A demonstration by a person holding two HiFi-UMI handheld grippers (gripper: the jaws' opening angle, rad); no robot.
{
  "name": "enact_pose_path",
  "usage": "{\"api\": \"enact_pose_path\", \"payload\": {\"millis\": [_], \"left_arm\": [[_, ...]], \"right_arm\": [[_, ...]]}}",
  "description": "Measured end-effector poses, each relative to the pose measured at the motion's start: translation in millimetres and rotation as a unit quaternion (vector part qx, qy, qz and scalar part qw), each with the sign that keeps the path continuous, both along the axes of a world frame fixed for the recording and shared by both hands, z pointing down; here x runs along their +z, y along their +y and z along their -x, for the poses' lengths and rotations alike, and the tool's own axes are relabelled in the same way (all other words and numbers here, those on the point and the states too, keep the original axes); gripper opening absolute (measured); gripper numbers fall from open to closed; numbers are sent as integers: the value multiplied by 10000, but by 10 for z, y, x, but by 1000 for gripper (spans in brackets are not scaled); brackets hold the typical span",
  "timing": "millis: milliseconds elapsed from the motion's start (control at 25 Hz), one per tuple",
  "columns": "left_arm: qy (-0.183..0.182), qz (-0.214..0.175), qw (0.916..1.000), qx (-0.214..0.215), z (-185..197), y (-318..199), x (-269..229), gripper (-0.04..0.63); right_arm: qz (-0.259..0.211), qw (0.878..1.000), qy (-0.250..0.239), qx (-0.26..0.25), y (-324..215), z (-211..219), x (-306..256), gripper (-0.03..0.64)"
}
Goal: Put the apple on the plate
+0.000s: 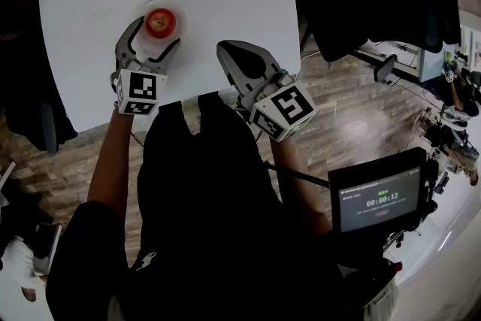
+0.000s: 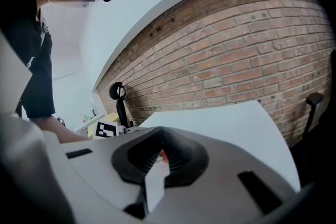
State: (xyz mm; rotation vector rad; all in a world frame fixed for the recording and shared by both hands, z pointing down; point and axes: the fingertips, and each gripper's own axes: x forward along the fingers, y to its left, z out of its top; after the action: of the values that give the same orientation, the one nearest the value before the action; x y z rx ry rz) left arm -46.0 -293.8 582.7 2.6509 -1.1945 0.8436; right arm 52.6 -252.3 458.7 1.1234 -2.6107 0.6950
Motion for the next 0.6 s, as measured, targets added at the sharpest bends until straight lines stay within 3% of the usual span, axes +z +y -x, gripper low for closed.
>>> {"api": "enact_pose_path", "payload": {"millis": [240,600], "left_arm": [[75,-131,9998,-110,55,27,-125,381],[407,13,9985,-361,43,116,-484,189]], "right_arm": [[-191,9997,-44,-134,1,42,-114,3],[-463,9984,-170,-263,28,124,-324,3]]}}
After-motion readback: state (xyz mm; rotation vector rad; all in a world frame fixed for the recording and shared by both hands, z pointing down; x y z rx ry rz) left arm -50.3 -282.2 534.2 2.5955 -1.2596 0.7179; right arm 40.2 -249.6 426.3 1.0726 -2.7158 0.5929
